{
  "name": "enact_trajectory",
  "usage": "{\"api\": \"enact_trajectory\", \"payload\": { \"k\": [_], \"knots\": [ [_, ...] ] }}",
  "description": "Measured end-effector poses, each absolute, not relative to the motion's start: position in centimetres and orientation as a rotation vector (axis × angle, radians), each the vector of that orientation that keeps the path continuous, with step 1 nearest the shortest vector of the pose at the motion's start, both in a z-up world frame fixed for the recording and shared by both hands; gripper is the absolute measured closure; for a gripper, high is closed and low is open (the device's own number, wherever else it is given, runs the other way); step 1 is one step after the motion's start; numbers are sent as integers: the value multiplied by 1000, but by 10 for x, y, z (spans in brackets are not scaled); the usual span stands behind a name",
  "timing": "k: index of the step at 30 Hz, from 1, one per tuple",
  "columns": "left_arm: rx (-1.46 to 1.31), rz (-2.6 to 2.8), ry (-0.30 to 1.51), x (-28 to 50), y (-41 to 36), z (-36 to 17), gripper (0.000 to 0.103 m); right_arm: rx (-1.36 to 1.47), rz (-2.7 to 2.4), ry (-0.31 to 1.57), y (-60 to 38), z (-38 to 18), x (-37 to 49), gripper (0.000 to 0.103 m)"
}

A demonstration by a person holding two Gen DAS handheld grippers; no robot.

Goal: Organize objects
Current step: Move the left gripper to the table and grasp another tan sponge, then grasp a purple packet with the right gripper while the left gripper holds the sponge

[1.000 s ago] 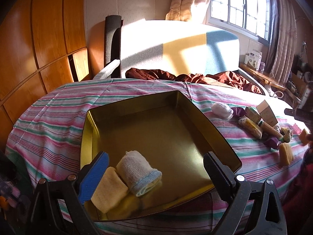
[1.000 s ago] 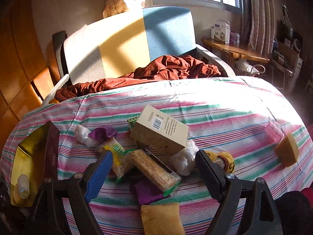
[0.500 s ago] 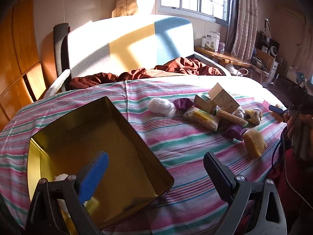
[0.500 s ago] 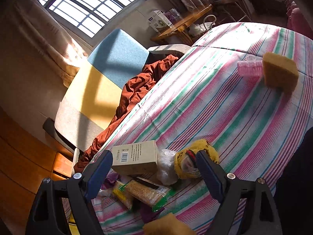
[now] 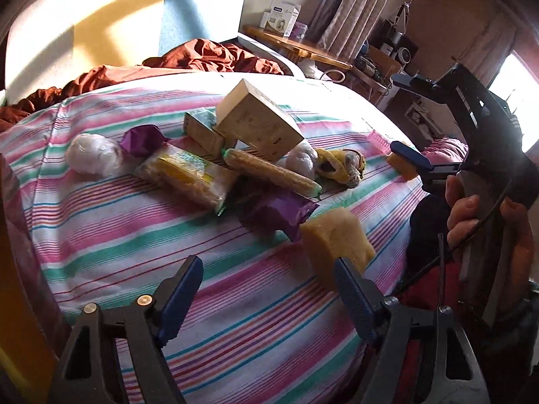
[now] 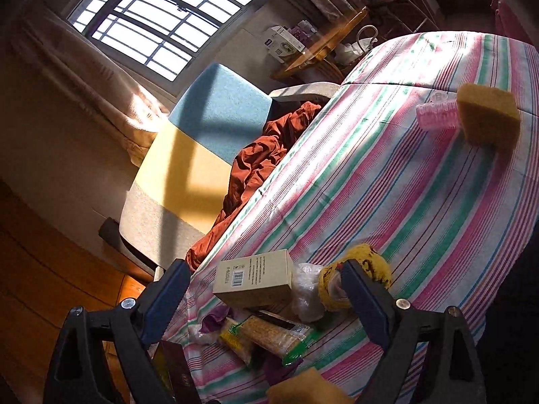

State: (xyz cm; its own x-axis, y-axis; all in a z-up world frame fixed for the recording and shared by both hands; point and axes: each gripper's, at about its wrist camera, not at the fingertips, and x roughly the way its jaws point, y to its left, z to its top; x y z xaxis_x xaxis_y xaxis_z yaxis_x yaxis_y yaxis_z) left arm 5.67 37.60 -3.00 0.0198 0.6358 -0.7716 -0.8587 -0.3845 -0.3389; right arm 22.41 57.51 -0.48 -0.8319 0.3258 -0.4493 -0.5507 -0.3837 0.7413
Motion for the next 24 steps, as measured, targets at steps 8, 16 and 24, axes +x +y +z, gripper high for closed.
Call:
{"api": "enact_trajectory", "payload": {
  "k": [8, 16, 24],
  "knots": [
    [-1256, 1487, 240, 79, 436, -52, 31, -259, 2250, 1319, 574, -1, 230, 7],
    [-1348, 1503, 237, 86, 463, -69, 21, -294, 2260, 1304, 574, -1, 225, 6],
    [-1162, 1573, 348, 100, 438, -63, 48, -397, 2300, 1308, 572, -4, 210, 6]
  ]
}}
